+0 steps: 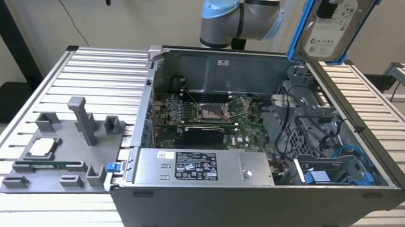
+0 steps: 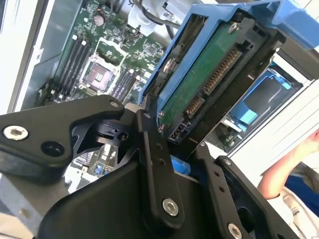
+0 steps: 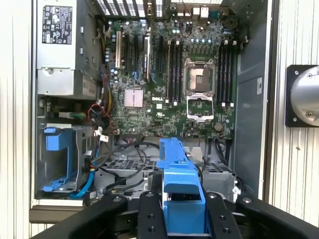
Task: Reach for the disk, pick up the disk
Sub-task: 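Pick up the disk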
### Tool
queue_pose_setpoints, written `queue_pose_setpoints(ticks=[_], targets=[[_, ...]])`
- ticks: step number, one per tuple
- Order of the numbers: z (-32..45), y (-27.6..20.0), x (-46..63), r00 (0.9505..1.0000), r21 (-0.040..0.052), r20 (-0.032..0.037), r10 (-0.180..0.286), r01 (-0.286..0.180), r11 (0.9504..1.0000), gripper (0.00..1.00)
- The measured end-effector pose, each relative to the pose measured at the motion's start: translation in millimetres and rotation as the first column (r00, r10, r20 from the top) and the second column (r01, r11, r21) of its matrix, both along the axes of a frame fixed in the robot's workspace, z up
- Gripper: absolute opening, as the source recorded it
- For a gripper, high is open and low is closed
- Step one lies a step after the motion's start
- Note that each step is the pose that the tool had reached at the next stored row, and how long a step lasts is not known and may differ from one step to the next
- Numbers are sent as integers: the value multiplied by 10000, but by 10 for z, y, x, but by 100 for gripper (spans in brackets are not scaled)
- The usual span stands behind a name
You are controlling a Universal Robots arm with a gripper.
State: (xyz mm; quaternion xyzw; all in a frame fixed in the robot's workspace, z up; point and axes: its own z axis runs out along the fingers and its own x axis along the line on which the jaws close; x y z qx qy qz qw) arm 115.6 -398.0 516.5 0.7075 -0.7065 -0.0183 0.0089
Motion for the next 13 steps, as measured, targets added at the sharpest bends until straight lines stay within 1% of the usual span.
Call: queue_pose_setpoints(ticks=[3, 6, 13], targets=[[-3, -60, 25, 10000, 0, -5, 0, 0, 10000, 0], [-6, -103, 44, 10000, 0, -7, 0, 0, 10000, 0], [-15, -230, 90, 10000, 1, -13, -1, 1, 10000, 0]])
